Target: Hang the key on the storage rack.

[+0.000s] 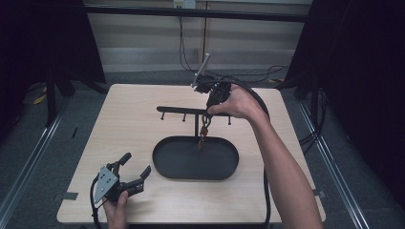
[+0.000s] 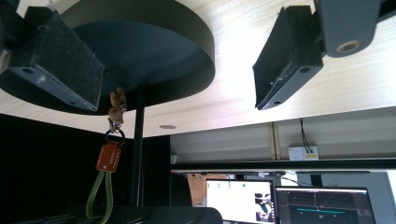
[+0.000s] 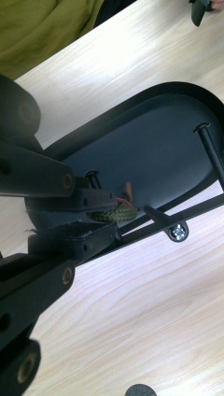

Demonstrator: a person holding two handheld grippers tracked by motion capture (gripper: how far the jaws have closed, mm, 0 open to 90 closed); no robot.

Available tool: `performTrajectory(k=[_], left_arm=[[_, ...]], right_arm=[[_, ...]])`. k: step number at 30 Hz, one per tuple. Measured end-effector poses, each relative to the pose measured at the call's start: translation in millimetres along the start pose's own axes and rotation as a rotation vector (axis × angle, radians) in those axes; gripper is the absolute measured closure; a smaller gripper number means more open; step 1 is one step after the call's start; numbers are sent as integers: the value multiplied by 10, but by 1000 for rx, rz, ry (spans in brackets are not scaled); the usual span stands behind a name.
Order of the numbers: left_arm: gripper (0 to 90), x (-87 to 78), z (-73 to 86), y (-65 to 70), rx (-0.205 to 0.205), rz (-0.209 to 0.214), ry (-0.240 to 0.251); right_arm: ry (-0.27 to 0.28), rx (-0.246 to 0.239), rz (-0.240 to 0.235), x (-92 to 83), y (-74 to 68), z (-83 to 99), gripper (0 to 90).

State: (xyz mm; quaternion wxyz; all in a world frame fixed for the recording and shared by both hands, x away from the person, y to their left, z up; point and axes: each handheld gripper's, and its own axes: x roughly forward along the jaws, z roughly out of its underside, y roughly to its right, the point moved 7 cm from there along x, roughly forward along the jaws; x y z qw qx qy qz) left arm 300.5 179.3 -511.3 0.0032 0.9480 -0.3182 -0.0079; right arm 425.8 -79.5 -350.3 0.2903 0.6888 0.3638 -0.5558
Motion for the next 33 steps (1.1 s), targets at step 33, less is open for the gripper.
performTrajectory(k=[33], left_arm=[[157,-3,1,-1,6,4,-2]], right_arm=[[126,44,-168,71,-285,439,488]])
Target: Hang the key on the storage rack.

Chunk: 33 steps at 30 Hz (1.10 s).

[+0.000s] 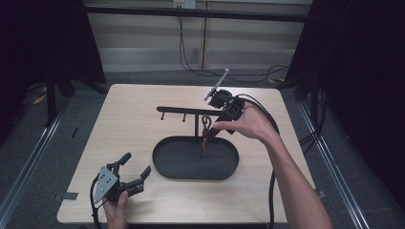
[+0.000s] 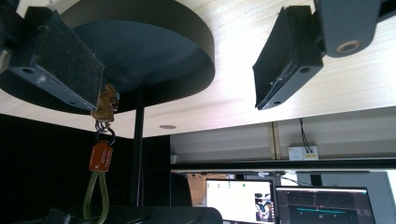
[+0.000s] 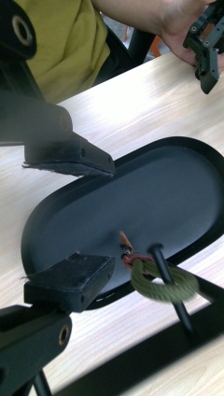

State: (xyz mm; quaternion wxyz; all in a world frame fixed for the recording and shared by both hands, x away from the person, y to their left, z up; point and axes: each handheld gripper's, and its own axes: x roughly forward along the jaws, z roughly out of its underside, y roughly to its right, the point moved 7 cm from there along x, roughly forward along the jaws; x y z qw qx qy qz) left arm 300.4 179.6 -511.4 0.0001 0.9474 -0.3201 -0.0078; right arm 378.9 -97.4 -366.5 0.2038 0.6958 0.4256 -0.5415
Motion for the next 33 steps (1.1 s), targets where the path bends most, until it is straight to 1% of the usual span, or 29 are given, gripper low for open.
performTrajectory(k=[3,4,6,7,8,9,10,12,16,19,21,22,24,26,27,28,29,30,32,33], left_arm=[[157,0,0,0,1,0,0],[157,-1,0,0,1,0,-1],[157,-1,1,-1,1,0,-1],[157,0,0,0,1,0,0],[157,0,0,0,0,0,-1],[157,-1,1,-2,2,0,-1],[157,-1,0,-1,1,0,-1],[157,-1,0,-1,1,0,-1],[157,-1,0,-1,1,0,-1],[157,-1,1,-1,2,1,-1],[157,-5,3,-5,7,1,-6],[157,-2,1,-2,2,1,-2],[157,-2,1,-2,3,1,-2],[157,-3,2,-3,3,1,-3],[157,-2,1,-2,3,1,-2],[157,-2,1,-2,2,1,-3],[157,-5,3,-5,8,1,-7],[157,-2,1,-1,2,0,-2],[157,-4,3,-5,7,1,-5],[157,-2,1,-1,2,0,-2]], right_arm=[[12,-5,7,43,-41,82,507],[24,-5,10,54,-46,104,509],[32,-3,14,60,-51,127,509],[56,-8,21,66,-57,153,503],[66,-3,21,71,-62,169,475],[103,0,30,71,-56,194,469],[118,3,24,75,-64,203,469],[146,-5,22,91,-88,225,472],[205,-16,43,137,-140,273,484],[277,-12,36,156,-181,310,499],[324,-15,46,169,-206,337,497],[349,-19,47,176,-215,349,495],[406,-7,52,179,-224,380,493],[446,1,63,200,-223,412,493],[460,-2,77,216,-218,431,495],[480,-3,79,232,-213,450,502],[488,-1,69,244,-211,467,501],[515,8,59,255,-201,489,496],[553,14,49,274,-190,521,483],[566,16,48,292,-187,545,482]])
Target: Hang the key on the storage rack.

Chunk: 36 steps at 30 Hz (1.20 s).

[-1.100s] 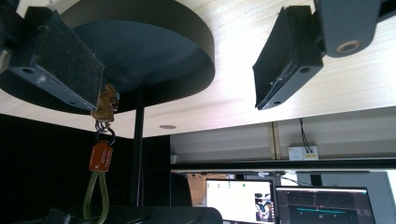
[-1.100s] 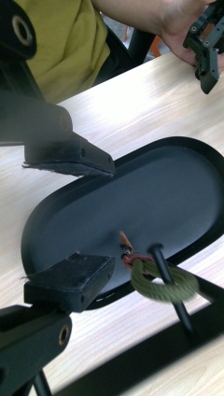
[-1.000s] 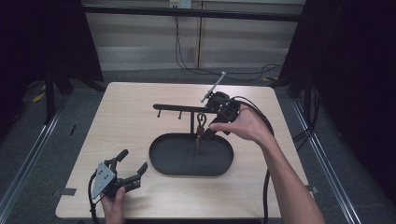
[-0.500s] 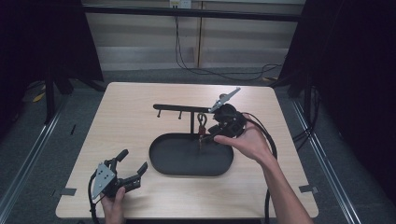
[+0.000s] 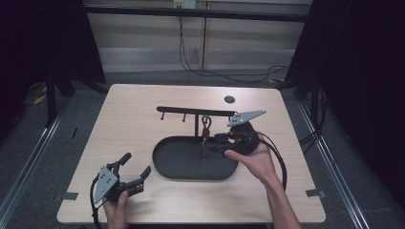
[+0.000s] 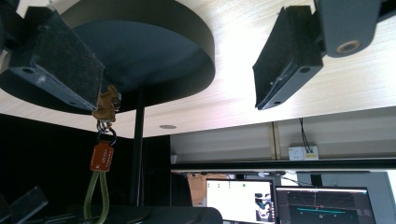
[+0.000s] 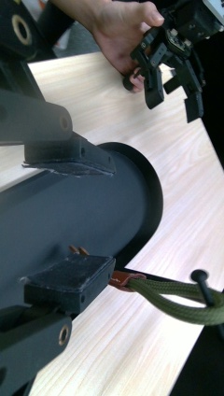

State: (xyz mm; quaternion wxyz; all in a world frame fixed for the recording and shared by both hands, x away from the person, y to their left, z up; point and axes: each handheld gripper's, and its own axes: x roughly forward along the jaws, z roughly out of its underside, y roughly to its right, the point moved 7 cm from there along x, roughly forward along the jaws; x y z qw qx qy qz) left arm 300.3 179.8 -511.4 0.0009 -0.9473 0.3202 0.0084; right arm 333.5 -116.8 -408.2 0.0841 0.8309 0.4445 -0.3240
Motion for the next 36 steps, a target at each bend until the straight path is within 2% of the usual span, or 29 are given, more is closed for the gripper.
performTrajectory(k=[2,6,7,8,10,12,14,17,23,24,28,29,30,32,34,36], left_arm=[[157,0,0,0,1,0,0],[157,2,-1,2,-2,0,2],[157,-3,2,-4,6,0,-4],[157,-3,2,-3,6,0,-4],[157,-3,2,-4,5,0,-4],[157,-3,2,-4,6,0,-4],[157,0,0,0,1,0,0],[157,0,0,0,0,0,0],[157,1,0,0,0,0,0],[157,2,-1,1,-2,0,1],[157,1,0,0,0,0,0],[157,1,-1,1,-1,1,1],[157,-2,2,-3,6,1,-4],[157,-2,2,-3,6,1,-4],[157,-3,2,-4,6,0,-4],[157,1,0,0,1,0,0]], right_arm=[[38,11,-2,14,1,61,495],[73,22,-24,50,-1,160,502],[82,23,-20,66,-2,191,495],[131,33,0,94,-2,256,465],[166,45,13,95,1,300,460],[214,52,58,88,24,368,414],[240,69,68,87,35,457,353],[302,57,121,62,38,608,298],[351,93,178,45,132,930,158],[353,92,181,44,133,966,151],[400,142,271,47,185,1153,205],[419,136,304,52,190,1211,205],[427,137,319,52,189,1234,201],[484,147,333,54,195,1320,190],[499,134,374,58,210,1364,193],[542,120,392,24,200,1358,190]])
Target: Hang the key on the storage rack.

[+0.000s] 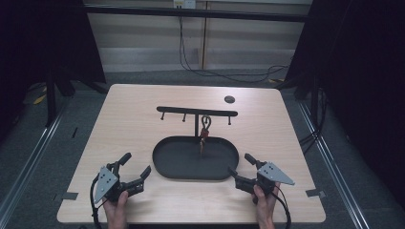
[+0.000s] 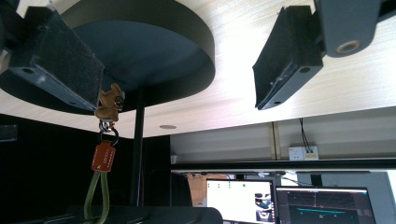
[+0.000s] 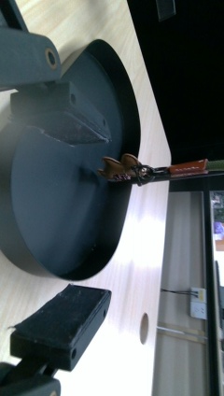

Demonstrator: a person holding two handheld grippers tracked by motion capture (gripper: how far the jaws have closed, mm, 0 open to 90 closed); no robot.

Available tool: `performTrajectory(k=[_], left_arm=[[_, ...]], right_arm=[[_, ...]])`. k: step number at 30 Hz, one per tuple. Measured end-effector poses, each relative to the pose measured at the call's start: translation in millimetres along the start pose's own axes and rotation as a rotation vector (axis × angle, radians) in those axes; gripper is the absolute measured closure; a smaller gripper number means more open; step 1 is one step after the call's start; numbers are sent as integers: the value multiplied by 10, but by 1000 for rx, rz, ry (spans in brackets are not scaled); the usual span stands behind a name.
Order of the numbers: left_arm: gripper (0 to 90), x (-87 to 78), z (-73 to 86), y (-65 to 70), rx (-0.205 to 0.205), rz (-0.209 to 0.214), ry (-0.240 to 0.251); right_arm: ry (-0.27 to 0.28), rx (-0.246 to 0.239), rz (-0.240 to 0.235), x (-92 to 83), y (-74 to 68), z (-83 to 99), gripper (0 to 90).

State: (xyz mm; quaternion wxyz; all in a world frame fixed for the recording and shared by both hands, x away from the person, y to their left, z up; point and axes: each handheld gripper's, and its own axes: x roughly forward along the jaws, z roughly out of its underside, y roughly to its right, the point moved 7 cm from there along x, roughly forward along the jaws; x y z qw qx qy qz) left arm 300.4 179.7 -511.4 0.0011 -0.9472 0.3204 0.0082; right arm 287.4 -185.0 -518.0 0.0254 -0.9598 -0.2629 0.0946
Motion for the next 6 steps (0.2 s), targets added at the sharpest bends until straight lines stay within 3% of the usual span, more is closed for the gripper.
performTrajectory(k=[6], left_arm=[[157,0,0,0,0,0,1]], right_arm=[[72,-8,32,-63,6,-16,166]])
